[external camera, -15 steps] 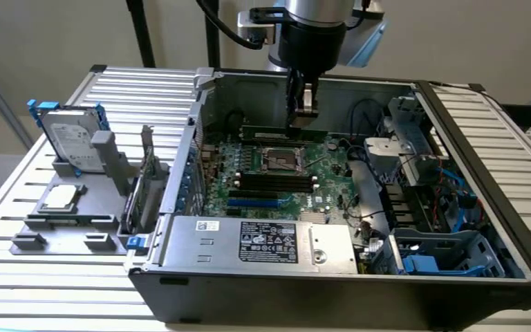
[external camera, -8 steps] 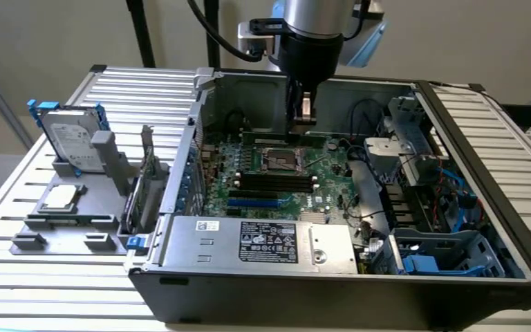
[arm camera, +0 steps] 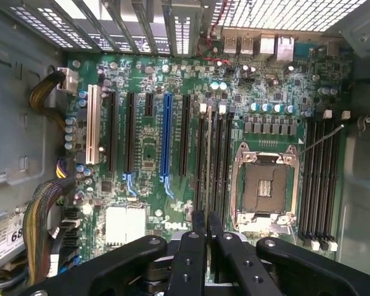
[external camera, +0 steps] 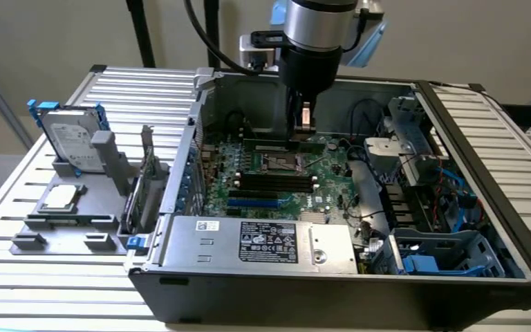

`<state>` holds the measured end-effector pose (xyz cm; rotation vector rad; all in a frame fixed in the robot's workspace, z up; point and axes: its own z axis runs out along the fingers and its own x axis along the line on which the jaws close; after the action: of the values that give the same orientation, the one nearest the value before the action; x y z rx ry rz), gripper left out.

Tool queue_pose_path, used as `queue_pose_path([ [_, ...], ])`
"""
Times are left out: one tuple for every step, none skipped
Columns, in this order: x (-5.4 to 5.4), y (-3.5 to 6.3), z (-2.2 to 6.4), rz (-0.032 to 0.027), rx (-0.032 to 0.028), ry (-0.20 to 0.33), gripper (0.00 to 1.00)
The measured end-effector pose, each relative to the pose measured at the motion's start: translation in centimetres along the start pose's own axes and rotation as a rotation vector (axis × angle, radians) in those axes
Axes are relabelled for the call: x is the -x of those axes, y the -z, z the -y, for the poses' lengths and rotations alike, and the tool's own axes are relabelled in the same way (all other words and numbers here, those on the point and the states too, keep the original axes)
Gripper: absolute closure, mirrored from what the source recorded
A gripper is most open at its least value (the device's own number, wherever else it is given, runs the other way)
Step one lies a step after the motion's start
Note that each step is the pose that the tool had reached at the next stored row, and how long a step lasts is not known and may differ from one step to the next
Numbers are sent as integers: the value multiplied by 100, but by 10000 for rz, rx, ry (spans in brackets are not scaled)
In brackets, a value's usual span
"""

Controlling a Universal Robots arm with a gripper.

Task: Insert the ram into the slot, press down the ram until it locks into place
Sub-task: 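Insert the ram into the slot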

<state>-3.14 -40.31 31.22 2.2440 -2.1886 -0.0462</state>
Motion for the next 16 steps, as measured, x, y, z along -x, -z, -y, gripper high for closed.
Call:
queue_pose_path([
  [0,-18,3,-1,0,1,87],
  [-1,-36,4,0,0,0,87],
  [-1,-56,5,0,0,-1,87],
  [-1,-73,5,-2,1,0,87],
  [-2,-91,6,-4,1,1,87],
  [-2,-109,7,-6,0,1,87],
  [-2,-128,7,-8,0,1,87],
  [-2,-146,8,-9,0,1,87],
  [-3,-164,9,-12,0,1,87],
  [-3,-182,9,-14,0,1,87],
  [-3,-201,9,-17,-1,0,87],
  [-4,-219,10,-19,-1,1,87],
  [-4,-237,10,-20,-2,1,87],
  [-5,-254,11,-21,-4,1,87],
  [-5,-272,11,-22,-5,1,87],
  [-6,-292,11,-24,-7,0,87],
])
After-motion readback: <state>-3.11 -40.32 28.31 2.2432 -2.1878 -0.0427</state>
